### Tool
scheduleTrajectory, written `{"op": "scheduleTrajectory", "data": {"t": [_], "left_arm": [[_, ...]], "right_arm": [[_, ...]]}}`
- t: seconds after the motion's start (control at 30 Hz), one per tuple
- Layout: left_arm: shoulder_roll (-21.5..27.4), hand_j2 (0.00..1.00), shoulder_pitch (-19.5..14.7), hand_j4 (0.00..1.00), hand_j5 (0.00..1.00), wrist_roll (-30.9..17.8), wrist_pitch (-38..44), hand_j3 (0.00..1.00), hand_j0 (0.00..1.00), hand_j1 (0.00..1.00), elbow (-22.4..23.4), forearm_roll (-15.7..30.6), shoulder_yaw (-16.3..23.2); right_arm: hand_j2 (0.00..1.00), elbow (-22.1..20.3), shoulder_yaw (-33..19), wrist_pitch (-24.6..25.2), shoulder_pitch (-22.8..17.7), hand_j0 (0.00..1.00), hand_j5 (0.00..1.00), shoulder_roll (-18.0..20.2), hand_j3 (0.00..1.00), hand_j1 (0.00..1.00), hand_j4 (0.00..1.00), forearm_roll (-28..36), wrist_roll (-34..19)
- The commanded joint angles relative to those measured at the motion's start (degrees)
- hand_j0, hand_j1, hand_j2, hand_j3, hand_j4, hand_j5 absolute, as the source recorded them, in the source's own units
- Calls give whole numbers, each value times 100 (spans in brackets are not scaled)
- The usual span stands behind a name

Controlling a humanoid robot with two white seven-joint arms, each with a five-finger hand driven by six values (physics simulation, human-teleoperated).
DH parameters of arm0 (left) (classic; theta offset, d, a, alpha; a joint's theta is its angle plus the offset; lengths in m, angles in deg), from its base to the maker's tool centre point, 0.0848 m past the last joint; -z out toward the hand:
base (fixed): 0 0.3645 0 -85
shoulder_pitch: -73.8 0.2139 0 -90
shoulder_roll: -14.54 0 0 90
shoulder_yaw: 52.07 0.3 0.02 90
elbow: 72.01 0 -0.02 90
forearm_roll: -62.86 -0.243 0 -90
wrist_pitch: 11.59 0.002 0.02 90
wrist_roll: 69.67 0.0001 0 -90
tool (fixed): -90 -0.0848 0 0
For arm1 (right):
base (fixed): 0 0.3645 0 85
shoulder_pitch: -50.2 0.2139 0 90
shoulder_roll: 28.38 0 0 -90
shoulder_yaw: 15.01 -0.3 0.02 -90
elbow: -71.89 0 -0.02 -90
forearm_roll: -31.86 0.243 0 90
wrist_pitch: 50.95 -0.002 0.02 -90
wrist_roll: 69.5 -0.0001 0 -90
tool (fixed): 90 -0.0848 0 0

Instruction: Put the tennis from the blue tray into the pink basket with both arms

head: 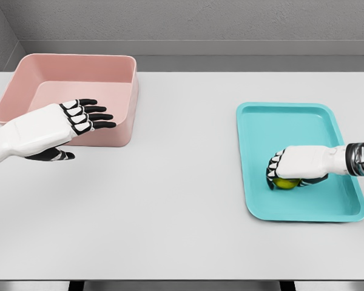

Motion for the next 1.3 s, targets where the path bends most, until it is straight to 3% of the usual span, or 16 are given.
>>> {"op": "scheduleTrajectory", "data": {"t": [0.0,0.13,0.37,0.57,1.27], "left_arm": [[7,100,0,100,100,-4,3,100,100,100,-1,42,0],[7,100,0,100,100,5,3,100,100,100,-1,34,0],[7,100,0,100,100,-4,3,100,100,100,-1,34,0],[7,100,0,100,100,5,3,100,100,100,-9,34,0],[-11,100,0,100,100,-4,3,100,100,100,-1,25,43]], "right_arm": [[52,-2,-42,12,0,52,52,16,52,52,52,31,3],[46,-11,-60,12,9,46,46,16,46,46,46,31,3],[43,-72,-165,12,105,43,43,7,43,43,43,75,3],[42,-520,-368,12,184,42,42,-46,42,42,42,75,3],[38,-441,-332,12,492,38,38,-2173,38,38,38,-381,3]]}}
